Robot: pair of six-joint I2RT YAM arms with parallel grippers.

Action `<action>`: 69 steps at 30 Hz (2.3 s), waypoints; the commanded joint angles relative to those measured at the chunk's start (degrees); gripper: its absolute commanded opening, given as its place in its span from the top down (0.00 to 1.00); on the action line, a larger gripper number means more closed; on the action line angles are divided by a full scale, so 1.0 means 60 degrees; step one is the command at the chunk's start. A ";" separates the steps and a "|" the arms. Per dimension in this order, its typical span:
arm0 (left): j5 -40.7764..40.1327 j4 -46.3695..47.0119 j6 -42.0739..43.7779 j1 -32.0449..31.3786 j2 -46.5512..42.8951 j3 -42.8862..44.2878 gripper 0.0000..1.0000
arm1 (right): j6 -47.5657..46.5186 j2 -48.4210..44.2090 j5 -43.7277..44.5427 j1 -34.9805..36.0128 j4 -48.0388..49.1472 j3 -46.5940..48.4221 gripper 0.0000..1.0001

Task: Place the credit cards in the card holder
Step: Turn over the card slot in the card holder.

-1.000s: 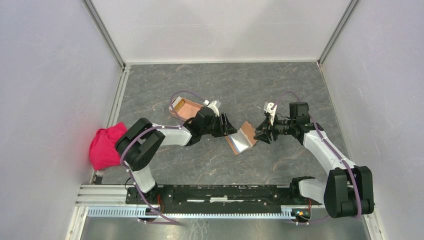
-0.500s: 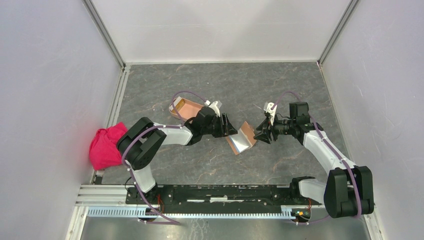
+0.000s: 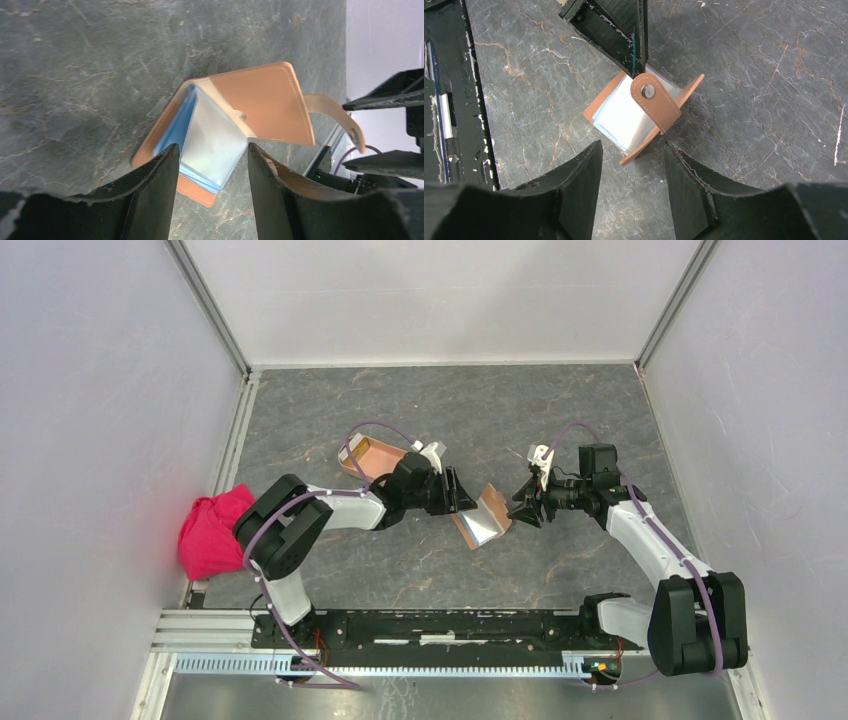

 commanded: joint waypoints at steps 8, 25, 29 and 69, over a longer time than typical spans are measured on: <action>0.1184 0.1678 -0.0888 -0.0141 0.0242 0.0175 0.42 | -0.0036 -0.0121 -0.0077 0.0020 0.0160 0.0014 0.45; 0.1171 0.3067 -0.2357 -0.0493 0.2005 0.1748 0.42 | -0.0158 -0.0542 -0.0645 0.0013 0.0194 -0.0074 0.46; 0.0864 0.2977 -0.2535 -0.0494 0.2304 0.1911 0.42 | 0.0109 -0.0370 -0.0396 0.0033 0.0477 -0.0162 0.47; -0.0367 0.2166 -0.1344 -0.0494 0.1256 0.0181 0.43 | 0.1419 0.3050 0.2037 0.0623 0.0835 0.0618 0.83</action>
